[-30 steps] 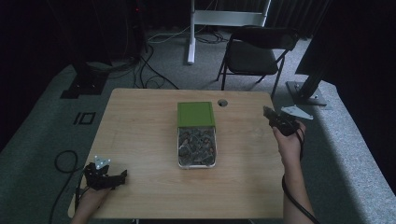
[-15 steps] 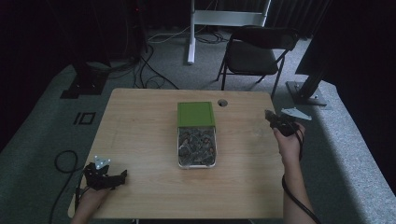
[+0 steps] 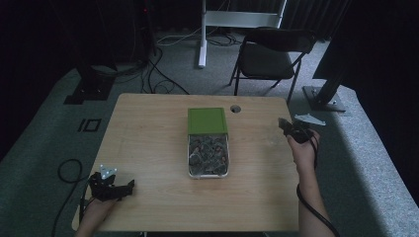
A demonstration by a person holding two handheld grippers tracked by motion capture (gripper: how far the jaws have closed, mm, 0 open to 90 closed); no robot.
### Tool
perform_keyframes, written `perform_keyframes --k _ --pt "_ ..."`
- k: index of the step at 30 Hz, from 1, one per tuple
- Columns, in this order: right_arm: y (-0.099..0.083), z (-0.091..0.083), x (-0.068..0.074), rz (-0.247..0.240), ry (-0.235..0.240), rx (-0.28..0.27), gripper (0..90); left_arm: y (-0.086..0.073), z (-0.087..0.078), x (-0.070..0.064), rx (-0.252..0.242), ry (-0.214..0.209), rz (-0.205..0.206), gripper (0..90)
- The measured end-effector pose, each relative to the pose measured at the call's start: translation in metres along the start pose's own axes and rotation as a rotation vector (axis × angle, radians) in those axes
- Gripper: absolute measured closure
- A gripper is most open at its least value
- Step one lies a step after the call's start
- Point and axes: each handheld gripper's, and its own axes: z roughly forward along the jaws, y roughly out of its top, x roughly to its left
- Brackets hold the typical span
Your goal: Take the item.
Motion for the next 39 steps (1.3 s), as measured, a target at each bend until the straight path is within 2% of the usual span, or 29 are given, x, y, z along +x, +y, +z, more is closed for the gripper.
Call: perform_keyframes --k 12,20,26,39 --pt "0.003 0.006 -0.001 0.011 0.001 0.009 75.4 0.0 0.0 0.0 0.0 0.0 0.0 1.7" --pt "0.01 -0.004 0.001 0.005 0.037 -0.034 63.1 0.0 0.0 0.0 0.0 0.0 0.0 1.7" --pt "0.012 -0.013 0.007 0.0 0.072 -0.04 60.1 0.0 0.0 0.0 0.0 0.0 0.0 1.7" --pt "0.002 -0.022 0.02 -0.023 0.125 -0.048 54.1 0.0 0.0 0.0 0.001 0.0 0.0 1.7"
